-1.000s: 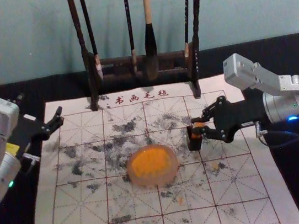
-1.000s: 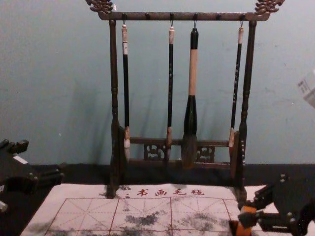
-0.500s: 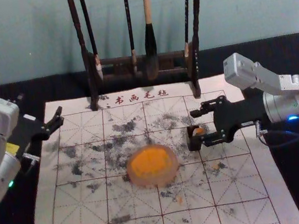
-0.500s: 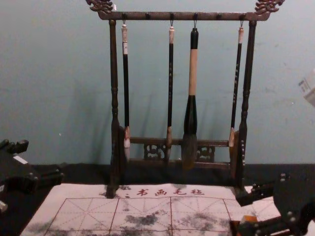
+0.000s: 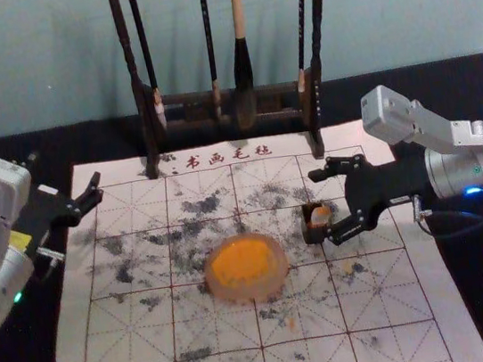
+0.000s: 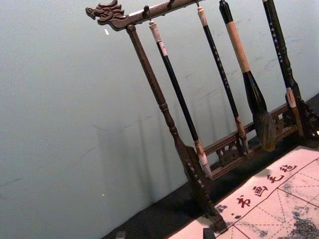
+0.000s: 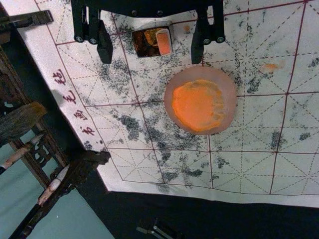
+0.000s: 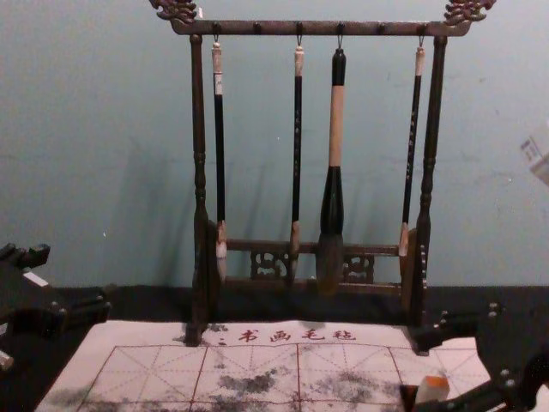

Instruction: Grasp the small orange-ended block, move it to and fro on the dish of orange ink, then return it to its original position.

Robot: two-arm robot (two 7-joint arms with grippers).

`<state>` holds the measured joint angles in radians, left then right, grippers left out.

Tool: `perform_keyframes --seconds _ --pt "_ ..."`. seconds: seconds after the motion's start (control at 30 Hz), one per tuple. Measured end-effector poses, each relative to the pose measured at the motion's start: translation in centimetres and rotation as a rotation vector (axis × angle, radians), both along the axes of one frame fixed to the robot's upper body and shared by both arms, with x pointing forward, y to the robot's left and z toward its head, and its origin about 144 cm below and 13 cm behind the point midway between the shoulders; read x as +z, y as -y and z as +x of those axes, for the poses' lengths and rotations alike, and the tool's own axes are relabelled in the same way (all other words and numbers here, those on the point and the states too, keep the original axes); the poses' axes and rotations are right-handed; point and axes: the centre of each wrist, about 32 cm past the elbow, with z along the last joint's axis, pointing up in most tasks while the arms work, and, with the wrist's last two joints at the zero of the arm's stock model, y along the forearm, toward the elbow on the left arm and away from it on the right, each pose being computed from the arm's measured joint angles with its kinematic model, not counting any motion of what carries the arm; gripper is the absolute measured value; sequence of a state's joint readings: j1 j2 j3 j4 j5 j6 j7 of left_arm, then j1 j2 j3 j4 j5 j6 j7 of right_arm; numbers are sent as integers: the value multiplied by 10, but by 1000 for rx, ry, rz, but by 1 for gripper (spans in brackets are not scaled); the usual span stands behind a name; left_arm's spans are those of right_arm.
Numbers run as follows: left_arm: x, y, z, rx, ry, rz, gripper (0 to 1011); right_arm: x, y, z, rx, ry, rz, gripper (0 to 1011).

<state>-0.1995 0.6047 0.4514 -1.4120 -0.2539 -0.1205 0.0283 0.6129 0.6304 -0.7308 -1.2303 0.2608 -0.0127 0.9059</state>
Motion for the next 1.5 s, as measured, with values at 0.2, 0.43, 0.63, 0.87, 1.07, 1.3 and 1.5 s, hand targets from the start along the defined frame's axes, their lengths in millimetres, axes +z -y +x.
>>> perform_keyframes --seconds 0.2,0.43,0.63,0.87,1.07,1.3,1.5 --pt "0 0 0 0 0 0 1001 4 2 -4 -23 23 74 1000" --pt "0 0 0 0 0 0 1001 4 8 -25 -152 104 248 1000" --pt "0 0 0 0 0 0 1001 -16 10 -54 -356 171 414 1000" --pt "0 0 0 0 0 0 1001 -46 8 -73 -550 177 519 1000" --pt "0 0 0 0 0 0 1001 -69 4 -79 -654 163 539 1000" --pt "0 0 0 0 0 0 1001 -82 2 -78 -702 150 529 1000" --pt "0 0 0 0 0 0 1001 -81 2 -78 -701 152 528 1000"
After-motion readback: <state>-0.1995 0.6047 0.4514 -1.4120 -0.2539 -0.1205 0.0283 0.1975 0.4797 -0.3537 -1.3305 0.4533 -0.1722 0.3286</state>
